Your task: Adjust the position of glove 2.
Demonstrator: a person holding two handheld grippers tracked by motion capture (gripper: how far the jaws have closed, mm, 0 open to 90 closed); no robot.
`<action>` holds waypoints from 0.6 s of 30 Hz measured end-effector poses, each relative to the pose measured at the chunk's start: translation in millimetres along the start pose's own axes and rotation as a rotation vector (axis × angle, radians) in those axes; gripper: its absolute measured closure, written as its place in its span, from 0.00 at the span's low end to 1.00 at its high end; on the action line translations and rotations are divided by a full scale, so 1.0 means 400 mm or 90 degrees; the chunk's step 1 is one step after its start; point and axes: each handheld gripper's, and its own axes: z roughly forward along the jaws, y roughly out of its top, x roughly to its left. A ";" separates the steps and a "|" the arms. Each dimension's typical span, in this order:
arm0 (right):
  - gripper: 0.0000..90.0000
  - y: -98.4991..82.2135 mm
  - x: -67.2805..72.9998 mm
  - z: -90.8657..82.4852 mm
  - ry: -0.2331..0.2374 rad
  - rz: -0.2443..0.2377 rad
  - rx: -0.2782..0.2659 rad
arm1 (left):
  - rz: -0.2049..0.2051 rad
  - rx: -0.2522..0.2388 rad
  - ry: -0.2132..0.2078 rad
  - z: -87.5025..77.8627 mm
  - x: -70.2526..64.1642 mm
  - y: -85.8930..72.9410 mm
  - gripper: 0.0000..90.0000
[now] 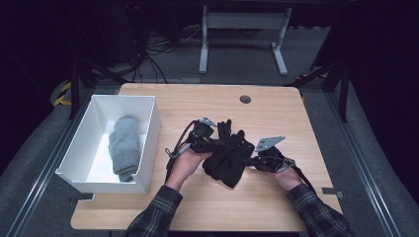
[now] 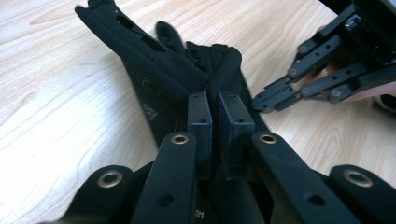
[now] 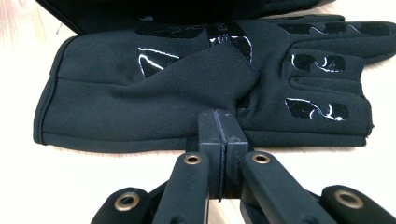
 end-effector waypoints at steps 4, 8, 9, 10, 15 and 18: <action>1.00 0.015 0.011 0.017 0.007 -0.006 -0.002 | 0.003 -0.002 -0.006 0.006 -0.006 -0.002 0.93; 1.00 0.022 0.018 0.026 0.010 -0.012 -0.002 | 0.003 -0.013 -0.017 0.010 -0.010 -0.001 0.87; 1.00 0.022 0.018 0.028 0.011 -0.014 -0.001 | 0.003 -0.014 -0.022 0.011 -0.011 -0.001 0.85; 1.00 0.021 0.019 0.029 0.011 -0.014 0.001 | 0.004 -0.014 -0.024 0.013 -0.011 -0.001 0.84; 1.00 0.019 0.017 0.025 0.010 -0.013 0.002 | 0.006 -0.010 -0.048 0.027 -0.018 0.001 0.84; 1.00 0.014 0.014 0.015 0.007 -0.009 0.001 | 0.012 -0.017 -0.054 0.026 -0.025 0.006 0.84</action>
